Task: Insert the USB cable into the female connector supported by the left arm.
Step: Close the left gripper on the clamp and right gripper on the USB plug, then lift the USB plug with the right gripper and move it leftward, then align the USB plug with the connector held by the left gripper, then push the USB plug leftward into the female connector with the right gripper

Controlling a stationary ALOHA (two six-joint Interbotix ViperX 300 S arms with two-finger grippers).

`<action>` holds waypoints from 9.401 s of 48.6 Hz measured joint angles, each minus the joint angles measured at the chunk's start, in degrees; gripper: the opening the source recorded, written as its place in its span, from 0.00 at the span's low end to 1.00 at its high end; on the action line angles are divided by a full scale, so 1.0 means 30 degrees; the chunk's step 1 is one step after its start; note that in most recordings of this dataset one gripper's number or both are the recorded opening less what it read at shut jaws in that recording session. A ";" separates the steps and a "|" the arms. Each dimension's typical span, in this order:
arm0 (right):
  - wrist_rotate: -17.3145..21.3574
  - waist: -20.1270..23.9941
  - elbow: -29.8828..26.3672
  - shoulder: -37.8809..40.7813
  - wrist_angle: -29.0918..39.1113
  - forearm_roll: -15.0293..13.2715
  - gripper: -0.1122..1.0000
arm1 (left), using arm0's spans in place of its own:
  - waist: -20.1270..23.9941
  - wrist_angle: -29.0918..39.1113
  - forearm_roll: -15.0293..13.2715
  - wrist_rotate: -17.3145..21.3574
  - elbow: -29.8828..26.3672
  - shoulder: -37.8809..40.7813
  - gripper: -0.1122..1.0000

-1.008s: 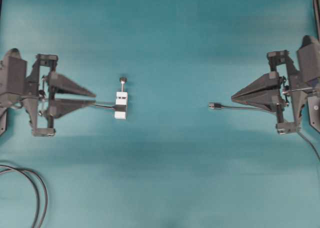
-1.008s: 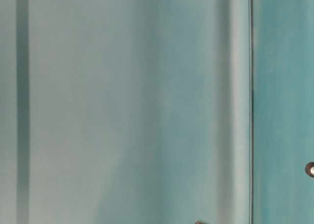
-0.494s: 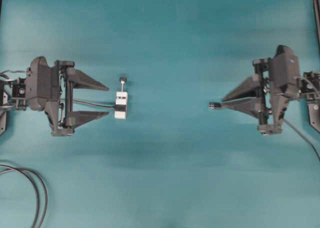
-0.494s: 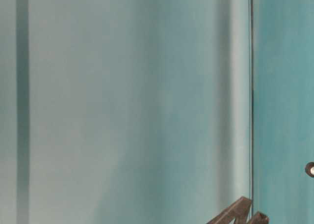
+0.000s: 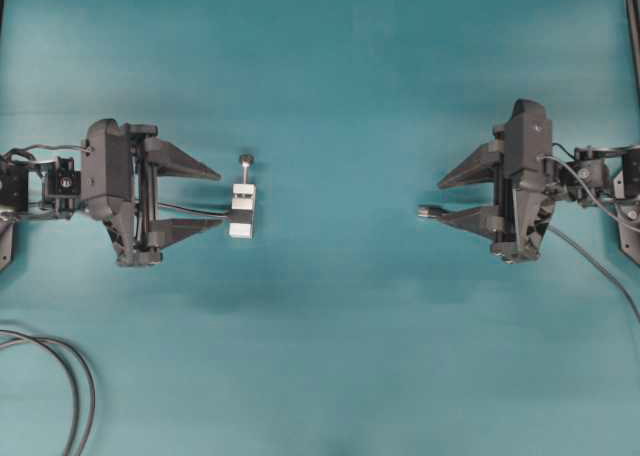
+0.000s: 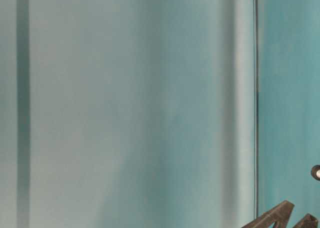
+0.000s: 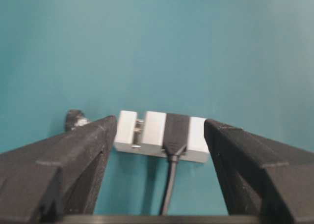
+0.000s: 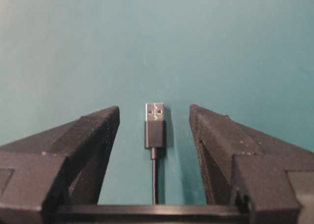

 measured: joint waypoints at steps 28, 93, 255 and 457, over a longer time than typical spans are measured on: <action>0.0029 0.0000 0.0293 0.0410 -0.0469 0.0000 0.65 | 0.0439 0.0029 0.0000 0.1992 0.0088 -0.0029 0.85; 0.0352 0.0996 -0.0146 0.2578 -0.0381 0.0000 0.44 | 0.0439 0.0059 -0.0029 0.2021 0.0146 0.0000 0.85; -0.0732 0.0879 -0.8994 0.3779 0.8438 -0.0791 0.29 | 0.0439 -0.6152 -0.0029 0.2080 0.0293 0.5713 0.85; -0.0703 0.1201 -1.8018 0.9434 1.4297 -0.1143 0.29 | 0.0381 -0.6182 0.0029 0.2051 -0.0557 0.6914 0.85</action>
